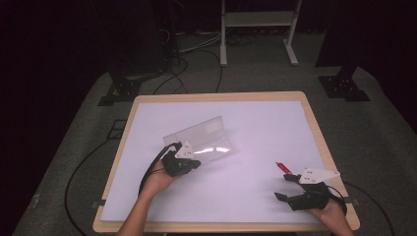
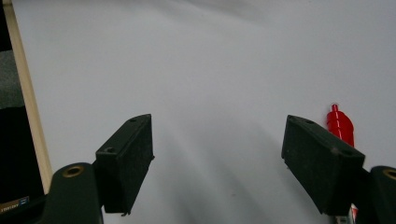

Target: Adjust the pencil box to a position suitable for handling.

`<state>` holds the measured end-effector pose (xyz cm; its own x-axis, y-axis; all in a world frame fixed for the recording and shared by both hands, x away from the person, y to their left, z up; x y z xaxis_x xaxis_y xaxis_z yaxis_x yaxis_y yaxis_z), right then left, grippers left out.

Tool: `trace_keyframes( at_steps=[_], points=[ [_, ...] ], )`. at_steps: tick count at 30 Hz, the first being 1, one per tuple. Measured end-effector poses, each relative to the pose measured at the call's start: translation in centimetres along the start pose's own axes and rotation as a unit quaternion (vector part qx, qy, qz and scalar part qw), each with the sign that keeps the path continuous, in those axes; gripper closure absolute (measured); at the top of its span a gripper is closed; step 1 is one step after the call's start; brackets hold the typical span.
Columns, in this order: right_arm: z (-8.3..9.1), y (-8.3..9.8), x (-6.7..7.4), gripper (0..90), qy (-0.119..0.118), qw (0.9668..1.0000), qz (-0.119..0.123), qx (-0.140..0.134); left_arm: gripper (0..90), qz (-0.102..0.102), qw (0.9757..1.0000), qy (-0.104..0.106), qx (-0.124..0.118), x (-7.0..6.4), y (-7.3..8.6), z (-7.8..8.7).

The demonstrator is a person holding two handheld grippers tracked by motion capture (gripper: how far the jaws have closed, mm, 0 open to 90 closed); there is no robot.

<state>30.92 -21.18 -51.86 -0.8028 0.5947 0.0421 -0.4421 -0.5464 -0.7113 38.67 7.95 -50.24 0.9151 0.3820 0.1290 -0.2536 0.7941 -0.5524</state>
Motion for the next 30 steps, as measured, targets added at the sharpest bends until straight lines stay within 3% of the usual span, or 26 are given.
trace_keyframes(
  at_steps=[18,30],
  points=[
    [0.3,0.0,-0.5,24.0,0.007,1.0000,-0.006,-0.002,89.7,-0.025,0.9994,0.023,-0.005,-2.1,-1.4,-0.5],
    [0.5,0.1,-0.8,24.0,0.011,0.9999,-0.007,-0.002,89.7,-0.055,0.9977,0.038,-0.002,-3.9,-2.5,-1.3]
  ],
)
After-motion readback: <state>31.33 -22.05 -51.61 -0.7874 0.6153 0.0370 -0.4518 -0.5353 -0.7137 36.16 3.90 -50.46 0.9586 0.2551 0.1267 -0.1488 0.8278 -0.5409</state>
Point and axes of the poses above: each handheld gripper's, and its own axes: z roughly backward along the jaws, y roughly out of its underside, x roughly to its left, the point moved 10 cm from there along -z, roughly forward along the jaws, and after that the axes turned 9 degrees about x, right-handed, at the moved point
